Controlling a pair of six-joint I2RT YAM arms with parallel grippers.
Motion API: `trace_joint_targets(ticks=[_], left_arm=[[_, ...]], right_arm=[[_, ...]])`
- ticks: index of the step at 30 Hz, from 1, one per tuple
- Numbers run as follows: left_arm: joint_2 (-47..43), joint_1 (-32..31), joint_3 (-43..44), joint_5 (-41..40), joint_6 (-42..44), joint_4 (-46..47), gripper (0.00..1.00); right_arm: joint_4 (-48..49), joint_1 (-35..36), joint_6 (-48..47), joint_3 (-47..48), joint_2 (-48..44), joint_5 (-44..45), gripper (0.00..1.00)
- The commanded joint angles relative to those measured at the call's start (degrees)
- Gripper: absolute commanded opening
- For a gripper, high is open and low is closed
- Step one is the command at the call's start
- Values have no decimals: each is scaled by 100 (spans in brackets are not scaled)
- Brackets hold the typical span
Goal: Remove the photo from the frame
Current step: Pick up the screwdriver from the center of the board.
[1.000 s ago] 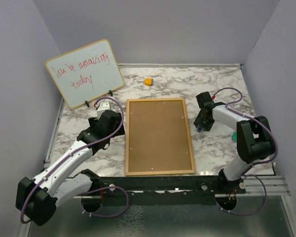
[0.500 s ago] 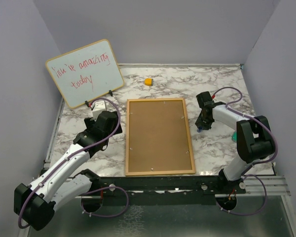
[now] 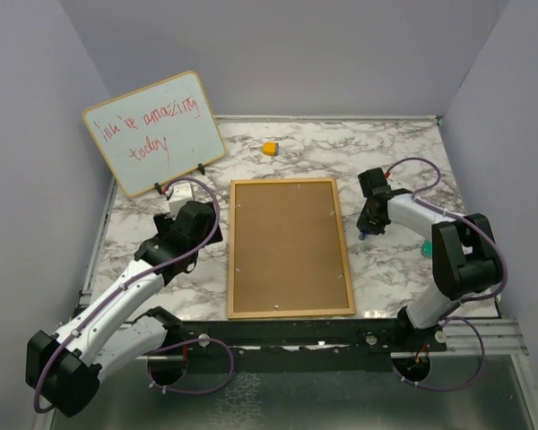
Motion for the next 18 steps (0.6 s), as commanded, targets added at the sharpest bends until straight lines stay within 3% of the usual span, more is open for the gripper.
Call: trace_joint_targets(ticks=[1, 10, 14, 18], left_arm=[[41, -2, 120, -109, -39, -84, 99], [11, -2, 79, 28, -96, -60, 99], [48, -2, 80, 202, -67, -49, 99], [-1, -3, 18, 430, -140, -1, 99]], right_arm=[[43, -26, -201, -361, -74, -30, 0], [-257, -23, -855, -122, -1011, -360, 0], [173, -26, -1250, -345, -1952, -1419, 0], [913, -14, -1650, -733, -2861, -3361, 1]])
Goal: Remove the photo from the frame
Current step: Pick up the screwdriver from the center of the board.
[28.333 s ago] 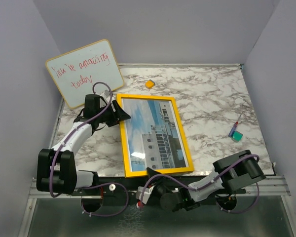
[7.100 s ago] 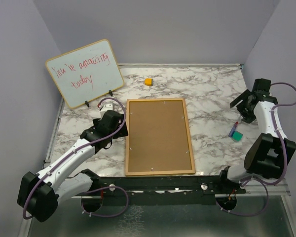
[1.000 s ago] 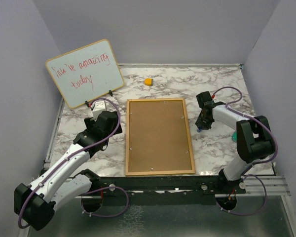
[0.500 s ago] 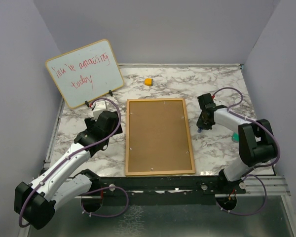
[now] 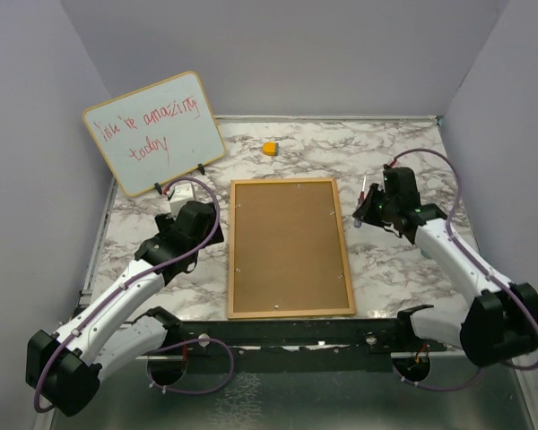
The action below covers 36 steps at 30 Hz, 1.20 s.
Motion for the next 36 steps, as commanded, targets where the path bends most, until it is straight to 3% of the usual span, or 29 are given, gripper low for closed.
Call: trace_joint_targets(ticks=[1, 11, 17, 22, 25, 32, 36], left_arm=[[-81, -3, -20, 395, -111, 59, 99], [-474, -3, -250, 1013, 86, 765, 99], [-457, -3, -138, 2636, 105, 1890, 99], [-172, 6, 112, 4055, -104, 2344, 99], [-23, 6, 292, 4696, -193, 2586, 99], [-89, 50, 631, 4914, -562, 2971, 99], [-16, 59, 390, 5584, -1124, 4011, 99]], right_arm=[[860, -16, -579, -366, -887, -2370, 1], [1437, -11, -729, -824, -1393, -4757, 0], [2171, -9, -271, -1260, -1393, -6070, 1], [2133, 49, -276, -1337, -1566, -6695, 1], [2965, 129, 314, -1435, -1579, -7326, 0], [3019, 264, 512, -1041, -1488, -7515, 0], [3777, 479, 1215, -1054, -1350, -7779, 1]])
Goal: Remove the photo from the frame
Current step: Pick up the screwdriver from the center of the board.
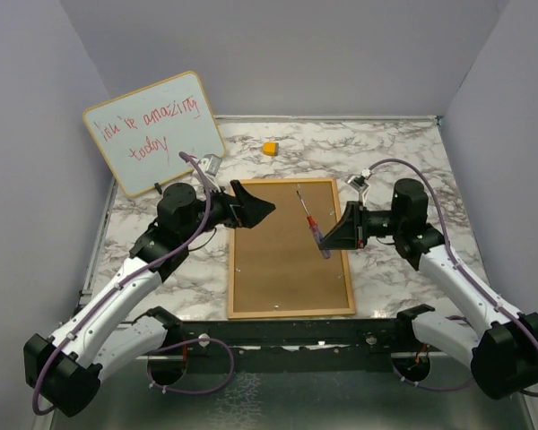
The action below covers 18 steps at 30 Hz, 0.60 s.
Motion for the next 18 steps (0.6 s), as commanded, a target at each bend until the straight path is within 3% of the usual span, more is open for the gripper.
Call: trace_joint_targets(ticks=[1, 3, 6, 9, 13, 15, 18], left_arm=[[40, 35, -237, 1088, -811, 1539, 99], [172, 43, -400, 1492, -1146, 2395, 99], [324, 44, -353, 1948, -1268, 2907, 99], [304, 44, -244, 2156, -1149, 2963, 99], [257, 43, -216, 2344, -1180, 3058, 99], [286, 43, -197, 2447, -1225, 3073, 91], [344, 44, -169, 2593, -1249, 3081, 80]], right_arm=[[1184, 302, 948, 103, 125, -560, 1], [1811, 523, 1369, 23, 175, -567, 1], [1985, 886, 1506, 124, 319, -546, 1], [2364, 1172, 1758, 84, 372, -403, 1], [3626, 1324, 2640, -107, 504, -372, 0], [4490, 1343, 3104, -268, 530, -308, 1], [4662, 1344, 3302, -320, 599, -341, 0]])
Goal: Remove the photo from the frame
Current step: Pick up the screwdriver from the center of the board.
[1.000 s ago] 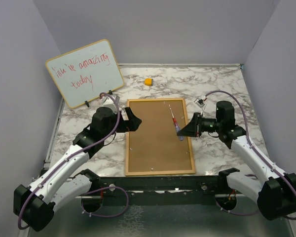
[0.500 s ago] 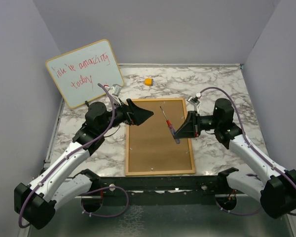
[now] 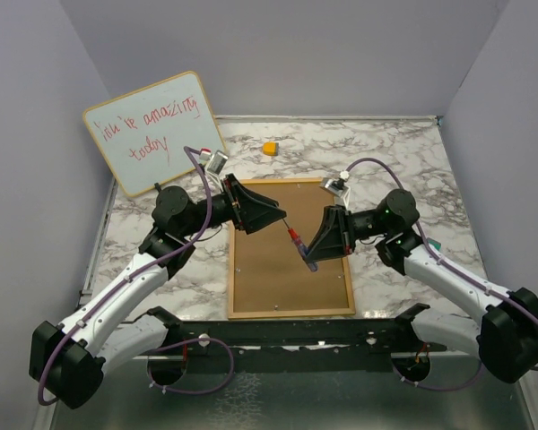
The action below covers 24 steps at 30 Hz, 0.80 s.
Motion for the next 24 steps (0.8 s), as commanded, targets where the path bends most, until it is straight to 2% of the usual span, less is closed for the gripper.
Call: trace_joint_targets(ticks=[1, 8, 13, 15, 23, 24], left_arm=[[14, 20, 147, 483, -69, 294, 77], [-9, 11, 194, 569, -238, 653, 67], [23, 11, 169, 672, -455, 966, 55], [-2, 11, 164, 733, -461, 980, 47], [-68, 11, -26, 589, -555, 980, 0], [-85, 11, -43, 558, -559, 980, 0]], right_arm=[[1149, 39, 735, -134, 121, -30, 0], [1130, 95, 874, -168, 310, -91, 0], [1193, 122, 890, -182, 427, -20, 1], [1229, 118, 894, -189, 459, 14, 1], [1285, 118, 950, -272, 654, 98, 2], [1260, 118, 947, -268, 660, 121, 3]])
